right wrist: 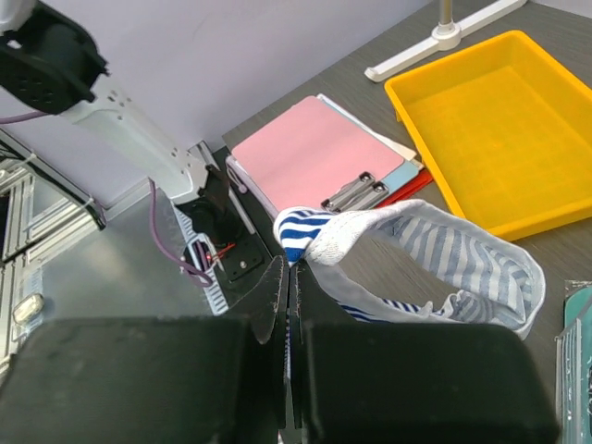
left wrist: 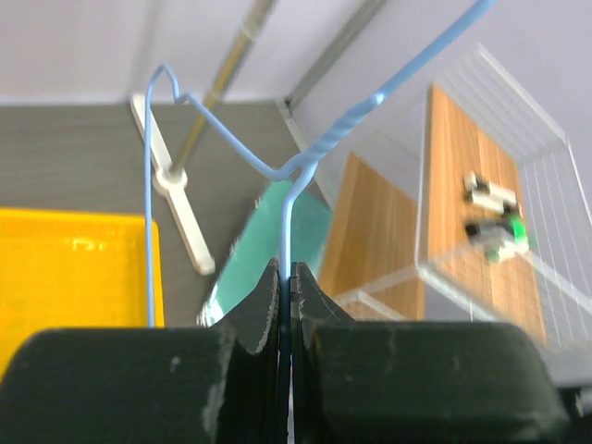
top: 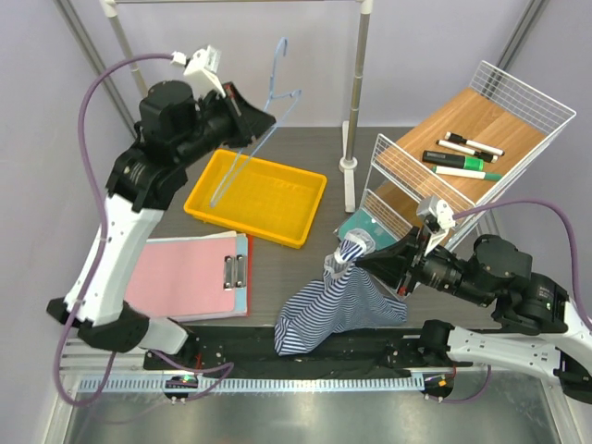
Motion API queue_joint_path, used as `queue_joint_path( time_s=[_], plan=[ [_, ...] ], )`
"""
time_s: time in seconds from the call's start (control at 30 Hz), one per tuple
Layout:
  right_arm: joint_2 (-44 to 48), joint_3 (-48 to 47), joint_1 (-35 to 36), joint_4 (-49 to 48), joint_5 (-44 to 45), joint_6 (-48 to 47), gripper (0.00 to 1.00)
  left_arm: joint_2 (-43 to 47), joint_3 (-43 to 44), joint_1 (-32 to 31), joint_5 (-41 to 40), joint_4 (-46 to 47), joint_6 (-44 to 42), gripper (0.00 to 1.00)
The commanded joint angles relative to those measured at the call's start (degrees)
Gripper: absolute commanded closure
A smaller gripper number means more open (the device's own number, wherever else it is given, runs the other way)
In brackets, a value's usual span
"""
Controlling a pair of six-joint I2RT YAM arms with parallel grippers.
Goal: Remove the tank top from the hanger
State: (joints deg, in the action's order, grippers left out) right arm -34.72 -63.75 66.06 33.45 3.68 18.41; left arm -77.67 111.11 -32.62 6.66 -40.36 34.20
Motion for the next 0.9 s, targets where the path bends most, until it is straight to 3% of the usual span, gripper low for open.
queue_joint_path(
  time_s=[0.0, 0.13, 0.23, 0.87],
  plan=[
    [1.1, 0.2, 0.3, -5.2, -1.1, 1.1, 0.99, -8.7, 11.7, 5.1, 1.0, 6.5, 5.4, 1.00],
    [2.8, 1.1, 0.3, -5.4, -0.7, 1.5, 0.99, -18.4, 20.1, 10.8, 11.8, 9.3, 16.5, 1.00],
    [4.2, 1.4, 0.3, -5.0, -0.2, 2.0, 0.99, -22.9, 21.3, 13.5, 16.8, 18.5, 24.0, 1.00],
    [3.1, 2.1, 0.3, -6.1, -0.9, 3.1, 0.99, -34.4, 24.9, 17.6, 18.8, 32.7, 41.3, 1.00]
  ],
)
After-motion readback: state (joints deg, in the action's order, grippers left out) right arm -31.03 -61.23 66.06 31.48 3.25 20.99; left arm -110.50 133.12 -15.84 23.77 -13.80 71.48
